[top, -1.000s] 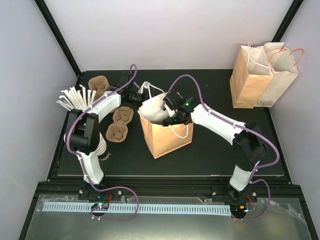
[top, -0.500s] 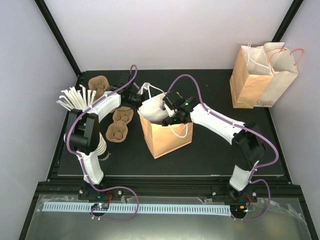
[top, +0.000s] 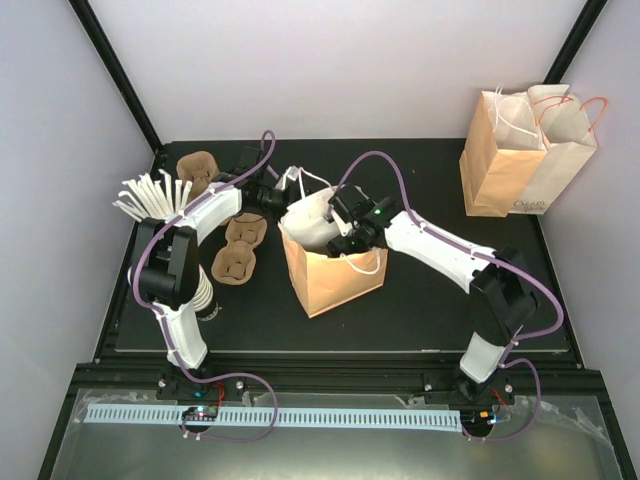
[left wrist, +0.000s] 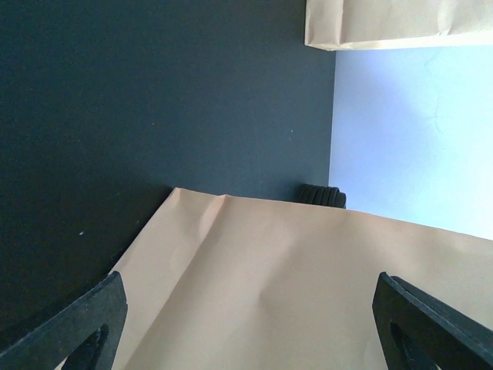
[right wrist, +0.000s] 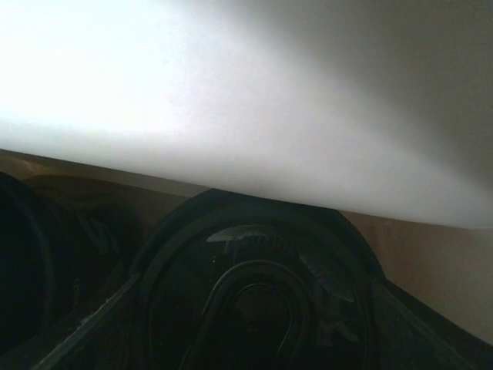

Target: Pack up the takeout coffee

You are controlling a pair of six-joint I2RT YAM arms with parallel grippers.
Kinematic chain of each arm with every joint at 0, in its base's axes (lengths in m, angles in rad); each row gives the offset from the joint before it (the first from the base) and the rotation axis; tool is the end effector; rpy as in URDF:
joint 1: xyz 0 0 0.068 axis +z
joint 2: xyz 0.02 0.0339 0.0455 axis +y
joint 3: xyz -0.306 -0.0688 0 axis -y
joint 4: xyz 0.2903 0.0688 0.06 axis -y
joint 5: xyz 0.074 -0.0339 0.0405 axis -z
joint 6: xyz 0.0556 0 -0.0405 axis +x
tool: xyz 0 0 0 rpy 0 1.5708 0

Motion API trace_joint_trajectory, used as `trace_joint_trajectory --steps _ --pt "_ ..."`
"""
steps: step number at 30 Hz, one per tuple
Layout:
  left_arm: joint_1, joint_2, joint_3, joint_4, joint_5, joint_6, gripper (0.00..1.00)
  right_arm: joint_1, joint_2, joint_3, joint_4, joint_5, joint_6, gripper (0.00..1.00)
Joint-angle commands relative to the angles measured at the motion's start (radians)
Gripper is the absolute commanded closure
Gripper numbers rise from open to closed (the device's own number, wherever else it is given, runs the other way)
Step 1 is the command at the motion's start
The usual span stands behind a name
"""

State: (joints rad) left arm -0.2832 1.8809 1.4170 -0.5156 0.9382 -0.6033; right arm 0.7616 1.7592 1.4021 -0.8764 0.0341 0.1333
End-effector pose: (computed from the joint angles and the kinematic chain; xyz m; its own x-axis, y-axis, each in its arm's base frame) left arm 0.4286 -0.1714 0.2399 -0.9951 -0.0598 -0.0791 0.0392 0.4956 -0.8676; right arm 0.3003 0.2837 0.2466 -0.7675 -0.5483 -0.3323 -0.5847 0.8112 0.0121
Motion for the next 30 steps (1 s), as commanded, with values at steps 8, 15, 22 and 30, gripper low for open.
trace_joint_trajectory --steps 8,15,22,30 --pt "-0.02 -0.02 -0.001 -0.023 -0.013 0.029 0.11 0.048 0.168 -0.214 -0.422 -0.259 0.066 0.98" --pt "-0.02 -0.023 0.0 -0.036 -0.018 0.041 0.1 0.049 0.229 -0.171 -0.401 -0.259 0.069 0.99" --pt "-0.024 -0.025 -0.008 -0.027 -0.025 0.041 0.1 0.061 0.238 -0.204 -0.375 -0.267 0.077 0.98" --pt "-0.024 -0.051 -0.02 -0.018 -0.049 0.058 0.11 0.069 0.277 -0.204 -0.363 -0.273 0.073 0.98"
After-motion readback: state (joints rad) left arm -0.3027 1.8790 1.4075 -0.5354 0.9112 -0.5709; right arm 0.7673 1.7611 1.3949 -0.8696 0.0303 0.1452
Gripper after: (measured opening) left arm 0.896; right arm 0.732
